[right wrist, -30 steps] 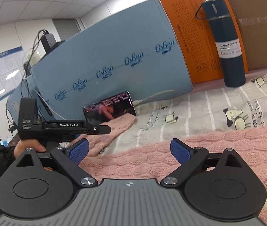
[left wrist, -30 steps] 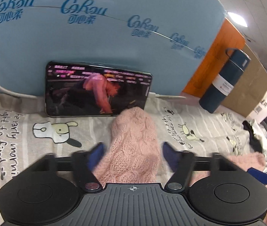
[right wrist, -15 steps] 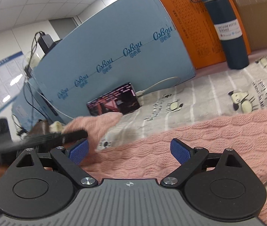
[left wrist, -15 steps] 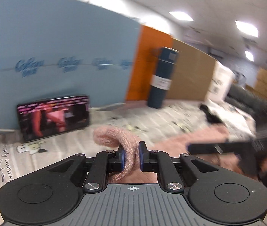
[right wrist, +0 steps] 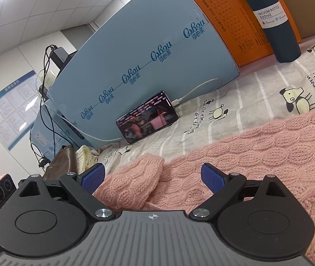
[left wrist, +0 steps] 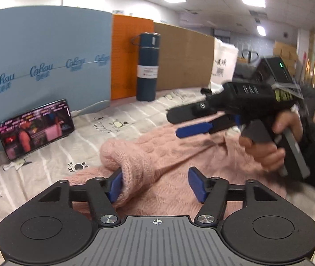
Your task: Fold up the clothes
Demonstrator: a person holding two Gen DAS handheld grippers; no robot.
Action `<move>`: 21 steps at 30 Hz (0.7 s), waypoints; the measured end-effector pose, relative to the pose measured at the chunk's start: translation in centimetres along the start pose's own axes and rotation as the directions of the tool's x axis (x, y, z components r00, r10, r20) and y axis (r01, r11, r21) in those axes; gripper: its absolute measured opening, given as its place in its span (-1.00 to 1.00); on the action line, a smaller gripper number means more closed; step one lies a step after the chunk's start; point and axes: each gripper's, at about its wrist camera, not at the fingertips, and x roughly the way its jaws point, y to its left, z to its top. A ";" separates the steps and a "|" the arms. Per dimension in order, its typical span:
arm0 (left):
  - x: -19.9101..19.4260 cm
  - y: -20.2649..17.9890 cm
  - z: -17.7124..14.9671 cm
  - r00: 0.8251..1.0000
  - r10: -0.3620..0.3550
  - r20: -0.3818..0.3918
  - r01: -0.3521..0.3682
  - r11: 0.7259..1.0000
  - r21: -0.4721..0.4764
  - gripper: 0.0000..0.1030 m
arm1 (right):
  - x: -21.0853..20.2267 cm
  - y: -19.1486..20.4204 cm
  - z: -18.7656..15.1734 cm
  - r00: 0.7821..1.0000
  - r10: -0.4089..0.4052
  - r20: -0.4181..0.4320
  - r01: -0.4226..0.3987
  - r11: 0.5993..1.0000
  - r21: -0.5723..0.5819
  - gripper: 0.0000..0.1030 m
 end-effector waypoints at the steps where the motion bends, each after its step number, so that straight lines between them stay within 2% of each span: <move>1: 0.0 -0.3 -0.1 1.000 0.007 -0.012 -0.007 1.000 0.024 0.27 | 0.0 0.0 0.0 1.000 0.005 -0.003 -0.005 1.000 0.003 0.82; 6: 0.0 -1.5 -0.7 0.999 0.008 -0.052 -0.003 0.994 0.110 0.49 | 0.2 0.0 -0.1 0.999 0.026 -0.026 -0.026 1.000 0.013 0.82; 10: -0.1 -1.7 -1.2 0.997 0.010 -0.071 -0.001 0.992 0.129 0.49 | 0.3 0.0 -0.2 0.998 0.047 -0.037 -0.046 0.999 0.029 0.82; 16: -0.1 -1.6 -1.8 0.997 0.013 -0.074 -0.005 0.994 0.112 0.50 | 0.5 -0.2 -0.3 0.997 0.055 -0.052 -0.053 0.997 0.049 0.82; 21: -1.0 -1.4 -1.8 0.999 0.012 -0.037 -0.009 0.996 0.092 0.50 | 0.2 -0.3 -0.2 0.996 0.071 -0.047 -0.068 0.996 0.066 0.82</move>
